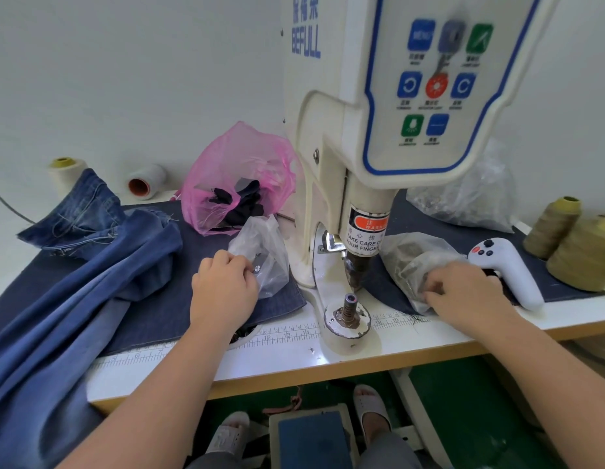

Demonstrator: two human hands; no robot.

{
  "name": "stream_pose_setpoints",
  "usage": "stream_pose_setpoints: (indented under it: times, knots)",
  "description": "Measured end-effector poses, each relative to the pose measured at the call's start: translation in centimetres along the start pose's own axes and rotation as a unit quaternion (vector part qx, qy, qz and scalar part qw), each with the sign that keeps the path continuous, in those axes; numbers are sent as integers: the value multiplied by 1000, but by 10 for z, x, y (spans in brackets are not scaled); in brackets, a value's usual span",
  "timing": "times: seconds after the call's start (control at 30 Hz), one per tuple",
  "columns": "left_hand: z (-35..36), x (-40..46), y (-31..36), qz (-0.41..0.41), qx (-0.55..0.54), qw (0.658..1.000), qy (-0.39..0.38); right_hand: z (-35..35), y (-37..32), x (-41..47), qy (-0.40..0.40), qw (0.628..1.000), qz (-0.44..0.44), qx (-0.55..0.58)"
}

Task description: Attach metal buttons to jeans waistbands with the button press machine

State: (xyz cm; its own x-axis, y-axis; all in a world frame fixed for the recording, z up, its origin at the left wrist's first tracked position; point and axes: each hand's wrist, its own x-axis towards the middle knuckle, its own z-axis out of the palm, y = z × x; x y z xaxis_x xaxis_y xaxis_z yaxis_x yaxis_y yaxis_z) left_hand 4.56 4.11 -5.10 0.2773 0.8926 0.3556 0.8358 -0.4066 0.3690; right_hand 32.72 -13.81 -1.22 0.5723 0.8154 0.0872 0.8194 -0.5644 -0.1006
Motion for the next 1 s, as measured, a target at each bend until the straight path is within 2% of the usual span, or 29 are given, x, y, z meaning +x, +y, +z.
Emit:
stream_pose_setpoints:
  times: [0.2, 0.3, 0.43, 0.53, 0.67, 0.83, 1.0]
  knots:
    - [0, 0, 0, 0, 4, 1000, -1, -9, -2, 4, -89, 995, -9, -35]
    - [0, 0, 0, -1, 6, 1000, -1, -5, 0, 2, -58, 998, -20, -23]
    - [0, 0, 0, 1, 10, 1000, -4, 2, -2, 1, -15, 995, -44, -87]
    - [0, 0, 0, 3, 9, 1000, -1, 5, -1, 3, -7, 995, -51, -80]
    - [0, 0, 0, 4, 6, 1000, 4, 4, 0, 3, -33, 998, -21, -46]
    - [1, 1, 0, 5, 7, 1000, 3, -2, -7, 12, -139, 989, 35, -41]
    - [1, 0, 0, 5, 7, 1000, 5, 2, -9, 5, -96, 993, 66, 24]
